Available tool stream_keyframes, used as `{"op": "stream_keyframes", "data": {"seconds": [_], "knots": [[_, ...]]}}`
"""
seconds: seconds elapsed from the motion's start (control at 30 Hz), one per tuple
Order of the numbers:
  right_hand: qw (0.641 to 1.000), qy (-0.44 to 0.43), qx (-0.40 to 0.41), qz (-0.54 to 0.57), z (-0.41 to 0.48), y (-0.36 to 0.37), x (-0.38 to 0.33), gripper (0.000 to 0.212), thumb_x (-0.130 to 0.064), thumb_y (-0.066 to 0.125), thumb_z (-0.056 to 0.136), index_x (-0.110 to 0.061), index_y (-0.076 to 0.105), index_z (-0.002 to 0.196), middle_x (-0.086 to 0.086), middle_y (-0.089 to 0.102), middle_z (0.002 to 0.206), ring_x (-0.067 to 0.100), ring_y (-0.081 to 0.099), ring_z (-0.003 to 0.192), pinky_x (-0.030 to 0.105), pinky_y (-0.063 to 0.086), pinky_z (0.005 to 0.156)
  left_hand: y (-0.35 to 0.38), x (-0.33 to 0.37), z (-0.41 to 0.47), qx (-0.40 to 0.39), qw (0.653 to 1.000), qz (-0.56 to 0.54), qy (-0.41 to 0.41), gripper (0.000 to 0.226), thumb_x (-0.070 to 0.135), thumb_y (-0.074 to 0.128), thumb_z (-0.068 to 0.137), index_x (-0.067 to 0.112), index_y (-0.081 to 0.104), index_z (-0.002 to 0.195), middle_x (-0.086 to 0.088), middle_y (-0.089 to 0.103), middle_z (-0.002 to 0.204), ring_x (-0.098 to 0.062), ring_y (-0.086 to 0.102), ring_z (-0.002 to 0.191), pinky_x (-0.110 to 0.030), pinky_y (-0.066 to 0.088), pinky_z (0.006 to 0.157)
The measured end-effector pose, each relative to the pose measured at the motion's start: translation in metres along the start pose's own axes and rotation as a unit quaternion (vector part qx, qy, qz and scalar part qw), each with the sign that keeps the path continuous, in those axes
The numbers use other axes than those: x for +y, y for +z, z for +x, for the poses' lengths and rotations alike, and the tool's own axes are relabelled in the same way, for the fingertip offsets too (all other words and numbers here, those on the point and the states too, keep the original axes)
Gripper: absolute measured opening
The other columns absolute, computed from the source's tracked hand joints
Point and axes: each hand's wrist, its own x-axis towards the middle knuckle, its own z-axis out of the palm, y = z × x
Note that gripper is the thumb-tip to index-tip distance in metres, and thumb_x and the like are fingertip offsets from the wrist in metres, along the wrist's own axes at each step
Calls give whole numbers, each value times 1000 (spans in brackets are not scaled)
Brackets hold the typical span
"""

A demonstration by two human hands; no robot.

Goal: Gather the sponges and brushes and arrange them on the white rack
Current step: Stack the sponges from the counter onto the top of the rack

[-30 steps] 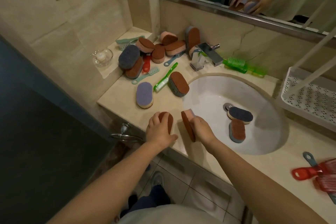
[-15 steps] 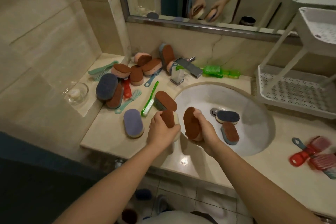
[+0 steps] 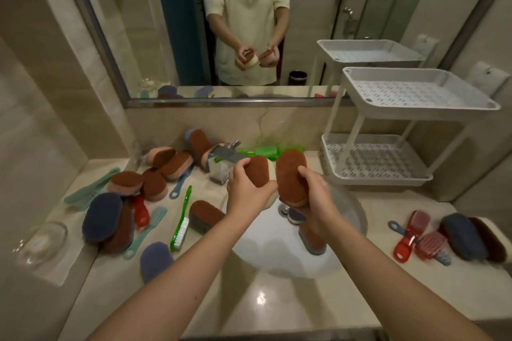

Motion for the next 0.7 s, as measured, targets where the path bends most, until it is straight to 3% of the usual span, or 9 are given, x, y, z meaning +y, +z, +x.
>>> {"op": "stream_keyframes", "data": {"seconds": [0.1,0.17,0.23,0.33,0.43,0.5,0.6,0.7], "knots": [[999,-49,9,-2,3,-12,-28,34,-34,58,94,-11,61,119,16,70,111,29,69,98,51,56,87,15,26,12,-17,999,-16,40,83,40,69,58,29,39,134,3,39,137,-16,42,122,-29,38,96],[995,-99,7,-26,2,-22,-47,28,-35,56,96,-20,65,118,8,71,112,21,71,94,41,60,77,26,44,18,-24,997,-24,70,76,35,73,64,31,41,132,4,39,136,-13,44,117,-27,38,93],[986,-159,11,-56,1,-35,-66,32,-35,53,98,-31,60,129,-9,67,115,13,70,94,34,61,72,38,61,23,-24,994,-30,105,67,31,76,68,36,42,125,6,40,131,-10,46,111,-26,39,90],[969,-226,35,-90,4,-52,-99,48,-33,49,100,-37,37,147,-20,53,122,13,61,110,41,57,90,58,91,28,-35,987,-49,147,57,34,78,70,41,43,115,12,37,125,0,47,103,-19,39,84],[955,-278,36,-92,12,-68,-135,49,-25,46,102,-35,35,148,-26,53,115,11,59,114,45,52,97,82,124,36,-27,980,-65,186,51,36,79,71,40,47,110,12,39,123,6,46,103,-12,36,81],[953,-286,33,-93,22,-81,-160,51,-22,46,102,-32,32,150,-24,51,122,11,58,116,45,50,100,99,146,42,-27,976,-71,203,50,38,80,71,39,49,111,11,41,124,5,47,105,-13,38,84],[954,-276,32,-111,43,-104,-191,62,-18,51,98,-31,24,153,-7,39,150,17,49,128,43,47,104,125,173,52,-47,973,-60,219,59,38,80,71,37,49,122,9,40,131,-4,48,114,-20,40,94],[955,-262,7,-136,64,-124,-216,78,-13,57,89,-36,20,154,-2,40,145,20,53,121,34,58,84,150,191,64,-66,971,-38,225,69,31,77,72,35,45,133,6,32,144,-5,40,123,-9,31,90]]}}
